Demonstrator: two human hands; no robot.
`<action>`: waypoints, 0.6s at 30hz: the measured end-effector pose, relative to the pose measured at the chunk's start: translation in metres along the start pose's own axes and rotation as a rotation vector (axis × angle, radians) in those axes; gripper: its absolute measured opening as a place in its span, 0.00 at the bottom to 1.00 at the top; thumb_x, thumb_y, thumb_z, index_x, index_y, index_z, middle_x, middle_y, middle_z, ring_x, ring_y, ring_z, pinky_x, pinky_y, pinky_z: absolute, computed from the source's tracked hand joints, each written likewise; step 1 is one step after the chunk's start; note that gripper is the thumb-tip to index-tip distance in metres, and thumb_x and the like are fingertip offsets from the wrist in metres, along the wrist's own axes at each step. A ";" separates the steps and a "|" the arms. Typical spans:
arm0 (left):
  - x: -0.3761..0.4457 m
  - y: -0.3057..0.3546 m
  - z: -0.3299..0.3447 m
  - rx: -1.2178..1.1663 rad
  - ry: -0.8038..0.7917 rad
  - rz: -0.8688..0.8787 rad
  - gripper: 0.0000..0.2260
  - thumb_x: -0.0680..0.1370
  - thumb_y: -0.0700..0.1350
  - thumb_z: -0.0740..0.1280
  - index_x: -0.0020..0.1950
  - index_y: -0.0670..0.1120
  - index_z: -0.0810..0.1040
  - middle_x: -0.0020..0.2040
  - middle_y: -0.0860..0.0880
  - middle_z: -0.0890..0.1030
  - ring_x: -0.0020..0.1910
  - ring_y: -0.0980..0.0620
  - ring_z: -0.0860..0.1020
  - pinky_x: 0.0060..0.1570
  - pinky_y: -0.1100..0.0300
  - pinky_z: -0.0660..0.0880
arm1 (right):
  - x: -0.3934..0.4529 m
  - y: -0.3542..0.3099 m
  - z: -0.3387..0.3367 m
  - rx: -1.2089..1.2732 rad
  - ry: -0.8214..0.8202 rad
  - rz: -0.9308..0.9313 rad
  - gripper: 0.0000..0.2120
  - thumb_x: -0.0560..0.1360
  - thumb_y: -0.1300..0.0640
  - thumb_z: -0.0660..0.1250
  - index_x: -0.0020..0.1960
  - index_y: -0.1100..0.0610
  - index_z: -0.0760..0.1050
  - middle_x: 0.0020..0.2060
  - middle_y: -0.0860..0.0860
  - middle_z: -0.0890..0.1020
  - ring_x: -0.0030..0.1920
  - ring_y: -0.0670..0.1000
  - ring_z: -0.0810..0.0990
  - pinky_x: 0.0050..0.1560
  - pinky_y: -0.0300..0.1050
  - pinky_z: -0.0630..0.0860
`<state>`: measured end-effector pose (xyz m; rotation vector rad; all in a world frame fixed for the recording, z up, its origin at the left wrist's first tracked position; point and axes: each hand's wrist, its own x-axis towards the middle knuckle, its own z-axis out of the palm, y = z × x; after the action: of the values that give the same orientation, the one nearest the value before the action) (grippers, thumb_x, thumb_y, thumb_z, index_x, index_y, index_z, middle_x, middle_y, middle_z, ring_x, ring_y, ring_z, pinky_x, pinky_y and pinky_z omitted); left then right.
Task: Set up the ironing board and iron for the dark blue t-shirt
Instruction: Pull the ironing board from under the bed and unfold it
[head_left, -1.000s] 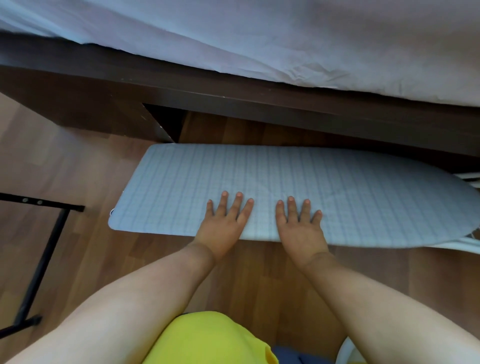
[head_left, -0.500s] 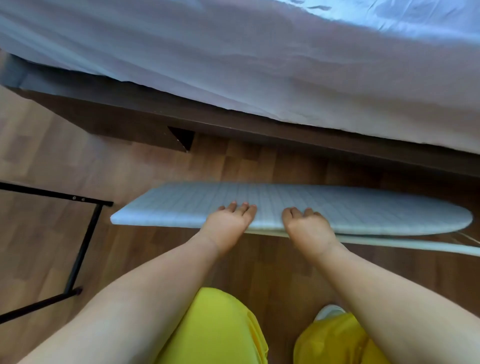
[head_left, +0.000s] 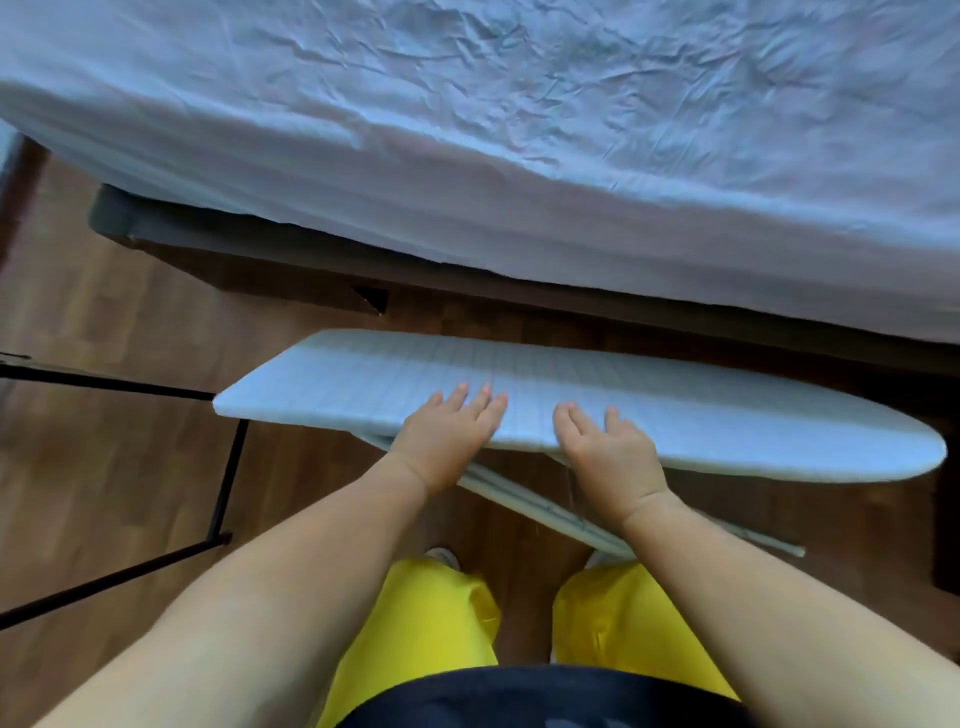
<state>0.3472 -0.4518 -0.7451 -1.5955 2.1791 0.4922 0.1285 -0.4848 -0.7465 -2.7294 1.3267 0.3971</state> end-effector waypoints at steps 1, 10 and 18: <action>-0.004 0.002 -0.017 0.008 0.005 0.009 0.33 0.81 0.33 0.59 0.82 0.44 0.47 0.82 0.42 0.53 0.79 0.38 0.55 0.76 0.44 0.59 | -0.005 0.004 -0.013 0.017 -0.030 0.011 0.27 0.61 0.69 0.73 0.61 0.64 0.78 0.55 0.58 0.83 0.46 0.72 0.82 0.34 0.54 0.78; -0.038 0.016 -0.128 0.068 0.155 0.093 0.24 0.75 0.34 0.53 0.70 0.37 0.75 0.65 0.36 0.79 0.61 0.32 0.79 0.52 0.38 0.80 | -0.027 0.038 -0.108 0.039 0.211 -0.036 0.22 0.72 0.68 0.51 0.58 0.65 0.79 0.55 0.59 0.84 0.47 0.71 0.82 0.41 0.61 0.80; -0.101 0.024 -0.203 0.115 0.336 0.072 0.26 0.72 0.35 0.73 0.70 0.40 0.75 0.66 0.40 0.80 0.63 0.37 0.79 0.58 0.40 0.76 | -0.061 0.041 -0.195 0.037 0.291 -0.036 0.23 0.64 0.69 0.74 0.60 0.64 0.79 0.56 0.59 0.84 0.49 0.72 0.82 0.46 0.63 0.80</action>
<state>0.3304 -0.4633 -0.5180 -1.6379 2.4642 0.1193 0.0987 -0.5003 -0.5407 -2.8568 1.3254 -0.0307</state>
